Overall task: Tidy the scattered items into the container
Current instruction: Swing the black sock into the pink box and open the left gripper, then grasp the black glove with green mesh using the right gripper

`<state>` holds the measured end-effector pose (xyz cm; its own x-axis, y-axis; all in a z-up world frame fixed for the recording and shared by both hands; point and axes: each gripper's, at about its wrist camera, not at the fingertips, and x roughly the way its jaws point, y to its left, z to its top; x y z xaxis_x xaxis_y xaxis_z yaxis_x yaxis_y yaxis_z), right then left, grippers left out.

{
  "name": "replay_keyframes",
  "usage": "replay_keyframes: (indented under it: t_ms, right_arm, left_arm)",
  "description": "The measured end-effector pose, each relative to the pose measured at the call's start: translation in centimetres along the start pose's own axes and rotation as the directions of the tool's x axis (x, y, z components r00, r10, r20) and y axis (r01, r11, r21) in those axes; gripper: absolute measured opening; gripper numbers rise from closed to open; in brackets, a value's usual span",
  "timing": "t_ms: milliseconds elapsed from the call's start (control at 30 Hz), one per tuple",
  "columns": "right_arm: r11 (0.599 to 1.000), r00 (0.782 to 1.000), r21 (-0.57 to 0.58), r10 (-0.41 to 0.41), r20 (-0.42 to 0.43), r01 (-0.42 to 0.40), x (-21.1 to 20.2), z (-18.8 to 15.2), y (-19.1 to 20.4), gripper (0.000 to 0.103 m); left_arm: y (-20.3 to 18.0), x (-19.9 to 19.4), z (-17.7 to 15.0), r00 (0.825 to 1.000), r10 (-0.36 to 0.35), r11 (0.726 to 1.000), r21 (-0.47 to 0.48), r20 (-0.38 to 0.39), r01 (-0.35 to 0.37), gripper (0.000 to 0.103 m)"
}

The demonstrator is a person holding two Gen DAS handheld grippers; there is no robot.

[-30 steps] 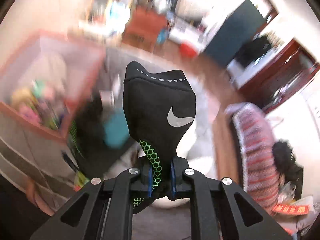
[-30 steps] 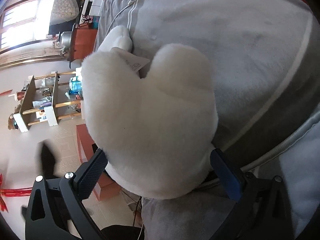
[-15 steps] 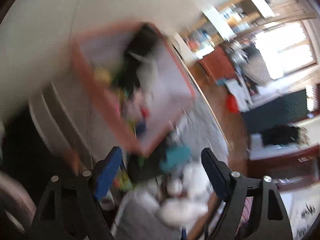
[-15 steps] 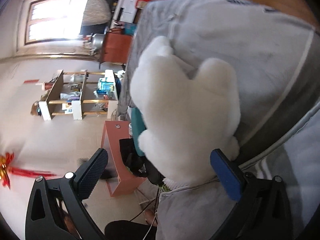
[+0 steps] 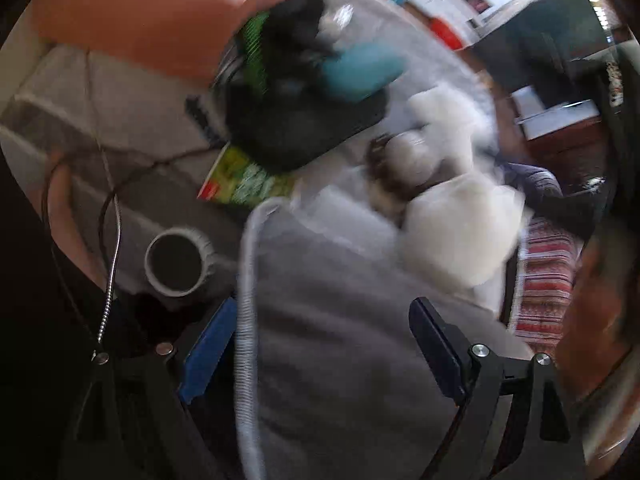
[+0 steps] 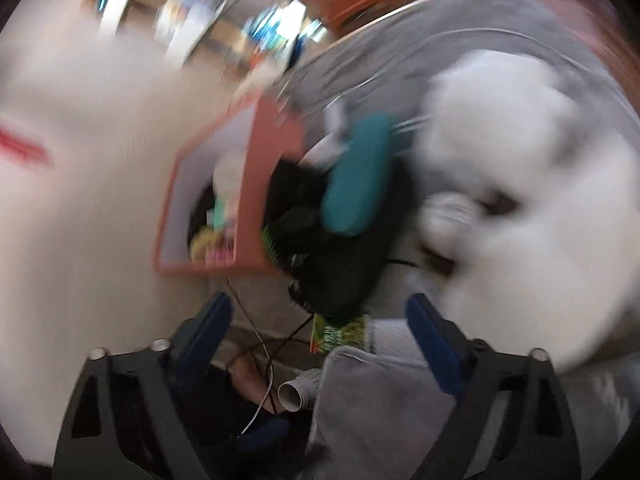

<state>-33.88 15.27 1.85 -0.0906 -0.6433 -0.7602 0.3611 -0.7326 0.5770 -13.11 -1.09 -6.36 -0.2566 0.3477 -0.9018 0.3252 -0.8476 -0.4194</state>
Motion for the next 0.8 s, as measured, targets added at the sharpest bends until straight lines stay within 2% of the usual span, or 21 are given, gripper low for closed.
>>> replay_keyframes:
  t_ms: [67, 167, 267, 300, 333, 367, 400, 433, 467, 600, 700, 800]
  right_arm:
    - [0.976, 0.988, -0.195, -0.114, -0.1, 0.093, 4.5, 1.9, 4.0, 0.075]
    - [0.865, 0.937, -0.456, -0.311, -0.157, 0.211, 11.4, 3.0, 8.2, 0.075]
    - [0.753, 0.893, -0.601, -0.429, -0.137, 0.27, 17.0, 3.7, 10.1, 0.075]
    - [0.718, 0.877, -0.632, -0.465, -0.123, 0.292, 18.4, 3.8, 10.3, 0.072]
    - [0.685, 0.859, -0.661, -0.498, -0.118, 0.306, 19.7, 3.7, 10.1, 0.065]
    - [0.674, 0.851, -0.68, -0.506, -0.141, 0.288, 20.7, 3.5, 9.7, 0.057]
    - [0.694, 0.851, -0.674, -0.492, -0.186, 0.254, 21.2, 3.2, 9.2, 0.028]
    - [0.726, 0.851, -0.646, -0.475, -0.222, 0.237, 21.1, 3.1, 8.5, 0.016]
    - [0.749, 0.856, -0.619, -0.462, -0.231, 0.237, 20.4, 3.1, 8.0, 0.016]
    - [0.778, 0.878, -0.569, -0.44, -0.191, 0.266, 14.3, 2.6, 7.4, 0.012]
    - [0.775, 0.892, -0.558, -0.434, -0.13, 0.296, 7.6, 3.0, 8.7, 0.012]
    - [0.755, 0.909, -0.569, -0.415, -0.031, 0.326, 1.2, 4.5, 13.3, 0.012]
  left_arm:
    - [0.5, 0.3, -0.2, 0.999, 0.004, 0.999, -0.032, -0.038, -0.005, 0.088]
    - [0.7, 0.0, -0.2, 0.999, -0.015, 0.998, -0.055, -0.046, 0.012, 0.088]
    - [1.1, 0.6, -0.1, 0.998, -0.018, 0.997, -0.07, -0.06, 0.014, 0.088]
    - [1.1, 0.7, 0.1, 0.998, -0.018, 0.997, -0.076, -0.065, 0.013, 0.088]
    - [1.2, 0.9, 0.2, 0.997, -0.019, 0.996, -0.084, -0.07, 0.013, 0.088]
    - [1.2, 0.9, 0.3, 0.997, -0.021, 0.996, -0.089, -0.075, 0.015, 0.088]
    - [1.2, 0.9, 0.4, 0.997, -0.022, 0.996, -0.089, -0.079, 0.015, 0.088]
    - [1.1, 0.9, 0.3, 0.997, -0.021, 0.997, -0.082, -0.081, 0.014, 0.088]
    - [1.0, 0.9, 0.2, 0.997, -0.016, 0.997, -0.073, -0.081, 0.01, 0.088]
    - [0.4, 0.7, -0.4, 0.996, -0.008, 0.999, -0.047, -0.083, 0.004, 0.088]
    - [0.0, 0.7, -0.6, 0.996, -0.023, 0.999, -0.04, -0.086, 0.02, 0.088]
    - [-0.3, 0.3, -0.7, 0.997, -0.048, 0.998, -0.032, -0.055, 0.046, 0.088]
